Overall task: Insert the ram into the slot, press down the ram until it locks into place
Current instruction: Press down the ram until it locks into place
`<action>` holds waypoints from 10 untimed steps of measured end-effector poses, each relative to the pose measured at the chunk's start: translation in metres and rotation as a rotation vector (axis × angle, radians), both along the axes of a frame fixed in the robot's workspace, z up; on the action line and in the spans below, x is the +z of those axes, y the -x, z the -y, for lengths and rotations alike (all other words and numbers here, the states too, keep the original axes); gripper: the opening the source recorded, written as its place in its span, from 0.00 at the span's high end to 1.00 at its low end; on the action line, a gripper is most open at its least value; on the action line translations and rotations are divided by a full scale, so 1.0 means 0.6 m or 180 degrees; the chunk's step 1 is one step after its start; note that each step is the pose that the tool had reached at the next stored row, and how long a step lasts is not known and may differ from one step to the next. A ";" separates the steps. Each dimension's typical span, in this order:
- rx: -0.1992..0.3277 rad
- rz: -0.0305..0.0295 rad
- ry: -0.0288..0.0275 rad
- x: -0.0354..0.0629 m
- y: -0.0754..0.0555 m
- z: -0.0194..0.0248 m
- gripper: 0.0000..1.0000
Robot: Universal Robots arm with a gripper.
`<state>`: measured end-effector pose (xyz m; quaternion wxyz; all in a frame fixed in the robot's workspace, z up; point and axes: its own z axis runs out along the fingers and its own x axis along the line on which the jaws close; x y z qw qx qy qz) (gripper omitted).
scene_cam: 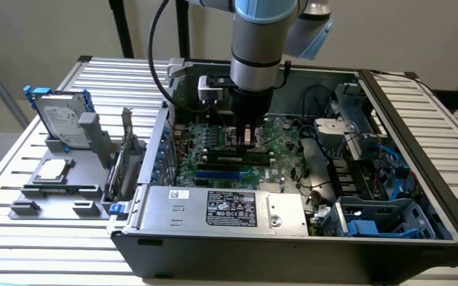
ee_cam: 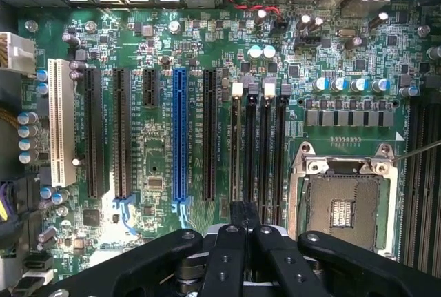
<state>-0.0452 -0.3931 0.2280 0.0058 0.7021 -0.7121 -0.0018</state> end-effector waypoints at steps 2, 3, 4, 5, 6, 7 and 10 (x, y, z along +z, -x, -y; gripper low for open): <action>-0.0001 -0.0002 0.0003 -0.002 0.000 0.0002 0.90; -0.0001 -0.0002 0.0003 -0.002 0.000 0.0002 0.90; -0.0001 -0.0002 0.0002 -0.002 0.000 0.0002 0.90; -0.0002 -0.0002 0.0001 -0.002 0.000 0.0001 0.90; -0.0002 -0.0001 -0.0005 0.000 0.000 -0.0003 0.90; -0.0002 -0.0001 -0.0007 0.005 0.000 -0.0004 0.90; -0.0002 -0.0007 -0.0002 0.027 0.000 0.0004 0.90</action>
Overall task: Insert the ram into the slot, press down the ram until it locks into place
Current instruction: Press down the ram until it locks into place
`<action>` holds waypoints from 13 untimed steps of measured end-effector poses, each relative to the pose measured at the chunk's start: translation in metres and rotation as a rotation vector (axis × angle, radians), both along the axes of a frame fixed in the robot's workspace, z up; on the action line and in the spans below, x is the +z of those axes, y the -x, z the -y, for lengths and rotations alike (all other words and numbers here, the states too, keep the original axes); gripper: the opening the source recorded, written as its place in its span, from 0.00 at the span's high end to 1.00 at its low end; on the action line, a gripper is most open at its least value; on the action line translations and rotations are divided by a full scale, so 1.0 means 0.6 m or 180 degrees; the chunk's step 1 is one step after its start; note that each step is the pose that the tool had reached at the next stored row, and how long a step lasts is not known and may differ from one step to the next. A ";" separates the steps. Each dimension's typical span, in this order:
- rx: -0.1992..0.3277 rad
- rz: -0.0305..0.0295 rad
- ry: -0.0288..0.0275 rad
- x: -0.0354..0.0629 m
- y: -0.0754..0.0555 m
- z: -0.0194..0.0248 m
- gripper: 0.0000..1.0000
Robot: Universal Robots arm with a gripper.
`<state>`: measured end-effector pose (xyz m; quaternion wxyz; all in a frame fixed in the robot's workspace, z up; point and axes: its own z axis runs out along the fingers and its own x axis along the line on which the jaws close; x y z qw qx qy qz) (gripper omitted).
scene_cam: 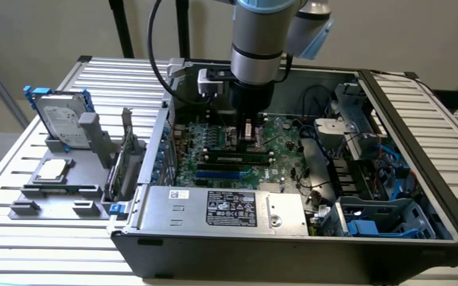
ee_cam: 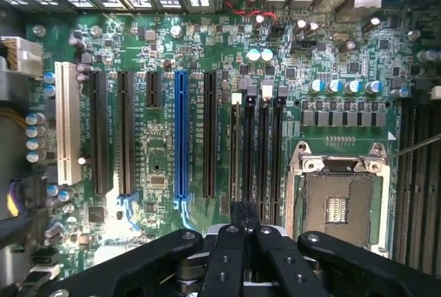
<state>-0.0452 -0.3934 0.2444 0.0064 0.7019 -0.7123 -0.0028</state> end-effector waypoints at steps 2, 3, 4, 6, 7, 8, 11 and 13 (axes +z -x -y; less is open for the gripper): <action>0.0000 -0.0001 0.0000 0.012 0.000 0.0004 0.90; 0.0000 -0.0002 -0.0001 0.015 0.000 0.0006 0.90; 0.0000 -0.0002 -0.0003 0.017 0.000 0.0007 0.90; 0.0000 -0.0002 -0.0007 0.017 0.000 0.0006 0.90; 0.0000 -0.0002 -0.0009 0.017 0.000 0.0007 0.90; 0.0000 -0.0002 -0.0013 0.017 0.000 0.0006 0.90; 0.0000 -0.0002 -0.0024 0.017 0.000 0.0007 0.90; 0.0000 -0.0002 -0.0031 0.017 0.000 0.0007 0.90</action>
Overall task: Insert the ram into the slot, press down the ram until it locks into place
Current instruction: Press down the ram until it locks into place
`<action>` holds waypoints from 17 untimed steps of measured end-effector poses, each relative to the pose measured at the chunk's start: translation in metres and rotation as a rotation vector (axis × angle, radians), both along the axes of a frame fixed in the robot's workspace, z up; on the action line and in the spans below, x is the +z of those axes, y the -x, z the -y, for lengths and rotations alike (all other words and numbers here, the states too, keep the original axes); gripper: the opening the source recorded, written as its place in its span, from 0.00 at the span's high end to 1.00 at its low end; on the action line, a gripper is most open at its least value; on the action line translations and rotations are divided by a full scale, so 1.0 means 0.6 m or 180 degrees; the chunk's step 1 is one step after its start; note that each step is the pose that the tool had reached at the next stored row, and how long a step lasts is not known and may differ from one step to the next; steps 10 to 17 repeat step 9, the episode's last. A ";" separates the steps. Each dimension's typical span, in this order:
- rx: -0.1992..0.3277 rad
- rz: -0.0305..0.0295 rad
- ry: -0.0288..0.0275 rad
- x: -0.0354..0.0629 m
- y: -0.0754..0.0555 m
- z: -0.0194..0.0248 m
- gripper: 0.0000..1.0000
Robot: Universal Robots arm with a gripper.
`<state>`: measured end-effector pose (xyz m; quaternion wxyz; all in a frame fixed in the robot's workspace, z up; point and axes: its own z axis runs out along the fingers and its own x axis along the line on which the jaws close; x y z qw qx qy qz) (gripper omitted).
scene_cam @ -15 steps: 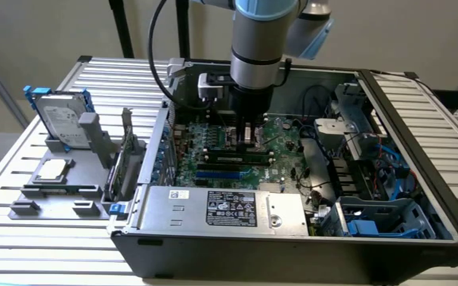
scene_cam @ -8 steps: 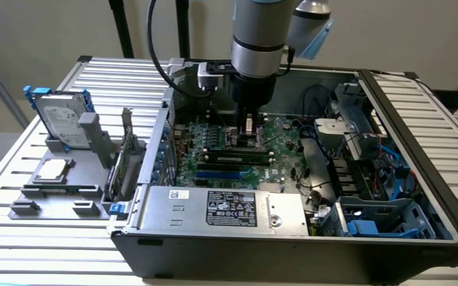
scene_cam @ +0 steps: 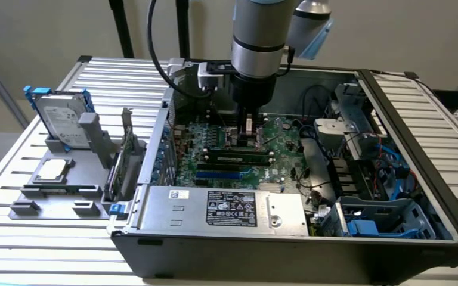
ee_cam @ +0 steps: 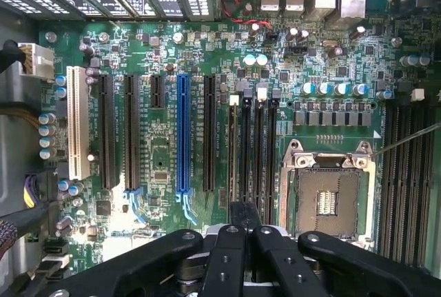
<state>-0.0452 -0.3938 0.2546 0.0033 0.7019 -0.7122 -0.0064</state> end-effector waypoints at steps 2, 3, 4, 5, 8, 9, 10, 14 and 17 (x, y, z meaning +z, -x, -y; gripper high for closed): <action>0.0000 0.0000 -0.0007 0.000 0.000 0.0000 0.90; 0.0000 0.0000 -0.0011 0.000 0.000 0.0000 0.90; 0.0000 0.0000 -0.0014 0.000 0.000 0.0000 0.90; 0.0000 0.0000 -0.0018 0.000 0.000 0.0000 0.90; 0.0000 0.0000 -0.0029 0.000 0.000 0.0000 0.90; 0.0000 0.0000 -0.0032 0.000 0.000 0.0000 0.90; 0.0000 0.0000 -0.0032 0.000 0.000 0.0000 0.90; 0.0000 0.0000 -0.0032 0.000 0.000 0.0000 0.90; 0.0000 0.0000 -0.0032 0.000 0.000 0.0000 0.90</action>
